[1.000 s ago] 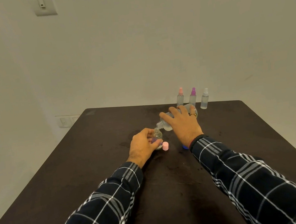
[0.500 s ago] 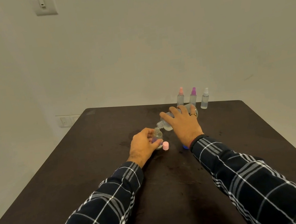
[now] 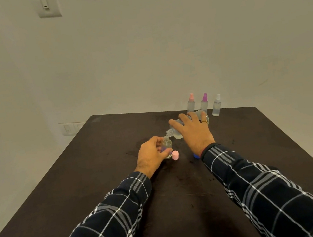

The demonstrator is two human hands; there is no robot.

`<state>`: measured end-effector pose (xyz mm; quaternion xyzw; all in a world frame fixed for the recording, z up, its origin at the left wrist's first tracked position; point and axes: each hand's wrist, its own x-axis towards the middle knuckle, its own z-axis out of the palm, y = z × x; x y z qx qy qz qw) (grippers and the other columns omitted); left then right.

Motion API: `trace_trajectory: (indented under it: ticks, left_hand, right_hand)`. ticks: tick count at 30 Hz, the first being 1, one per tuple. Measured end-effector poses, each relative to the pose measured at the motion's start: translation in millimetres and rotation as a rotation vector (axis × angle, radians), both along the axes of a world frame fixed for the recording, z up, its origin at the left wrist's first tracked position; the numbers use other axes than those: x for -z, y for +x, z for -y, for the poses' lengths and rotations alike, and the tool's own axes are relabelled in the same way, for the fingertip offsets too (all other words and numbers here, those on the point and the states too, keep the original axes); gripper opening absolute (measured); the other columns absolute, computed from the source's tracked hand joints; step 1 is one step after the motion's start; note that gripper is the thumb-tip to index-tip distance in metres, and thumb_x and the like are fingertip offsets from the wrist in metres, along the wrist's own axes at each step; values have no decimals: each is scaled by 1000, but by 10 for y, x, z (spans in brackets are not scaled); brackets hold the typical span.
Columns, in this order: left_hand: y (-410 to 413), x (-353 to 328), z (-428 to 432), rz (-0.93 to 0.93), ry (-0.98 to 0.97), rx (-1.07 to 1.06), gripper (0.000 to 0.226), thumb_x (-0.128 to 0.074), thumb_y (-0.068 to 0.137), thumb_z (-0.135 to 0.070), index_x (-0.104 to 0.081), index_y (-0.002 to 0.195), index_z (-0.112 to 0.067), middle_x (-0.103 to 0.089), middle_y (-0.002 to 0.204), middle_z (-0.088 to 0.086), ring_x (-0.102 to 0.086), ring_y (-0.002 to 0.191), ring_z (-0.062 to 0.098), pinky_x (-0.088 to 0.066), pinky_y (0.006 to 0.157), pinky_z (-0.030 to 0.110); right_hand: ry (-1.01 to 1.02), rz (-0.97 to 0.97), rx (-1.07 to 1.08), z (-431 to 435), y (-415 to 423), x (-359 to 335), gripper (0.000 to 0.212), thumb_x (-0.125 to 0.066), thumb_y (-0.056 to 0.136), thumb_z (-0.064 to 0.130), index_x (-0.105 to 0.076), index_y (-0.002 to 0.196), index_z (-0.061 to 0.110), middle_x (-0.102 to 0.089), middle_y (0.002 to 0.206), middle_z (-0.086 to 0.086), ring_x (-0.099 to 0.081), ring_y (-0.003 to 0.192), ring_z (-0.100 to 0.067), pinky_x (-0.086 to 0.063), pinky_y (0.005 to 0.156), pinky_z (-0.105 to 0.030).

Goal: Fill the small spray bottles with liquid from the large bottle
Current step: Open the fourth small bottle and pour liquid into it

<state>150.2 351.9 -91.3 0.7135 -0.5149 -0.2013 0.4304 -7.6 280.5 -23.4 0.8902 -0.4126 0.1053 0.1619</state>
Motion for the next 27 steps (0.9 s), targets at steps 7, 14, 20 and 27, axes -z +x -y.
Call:
trace_trajectory:
  ticks: [7,14,20,27]
  left_hand:
    - [10,6,7,23,4,2,53,-84,82,-31,-61,128,-20,-69,115,-7,-67,98,5,-57,95,28]
    - [11,-6,10,23,9,4,51,-83,83,-30,-61,127,-20,-67,112,-10,-63,92,1,-53,91,21]
    - [9,-4,1,10,7,11,48,-83,83,-29,-61,125,-21,-67,110,-11,-65,96,3,-55,94,25]
    - [2,-6,7,4,15,8,48,-83,83,-28,-61,126,-21,-66,109,-12,-64,95,2,-54,93,23]
  right_hand:
    - [-8,0,-3,-14,-1,-7,84,-73,85,11,-26,150,37,-32,152,-9,-27,142,-38,-19,113,-70]
    - [-17,4,-12,-19,-5,-14,83,-72,85,8,-27,150,36,-32,152,-9,-27,142,-39,-18,113,-71]
    - [-15,-3,-10,-26,-2,-28,83,-71,86,10,-25,150,36,-30,153,-8,-25,143,-38,-16,115,-71]
    - [-14,4,-13,-19,3,-20,83,-71,86,9,-25,150,36,-31,153,-9,-26,143,-38,-15,115,-71]
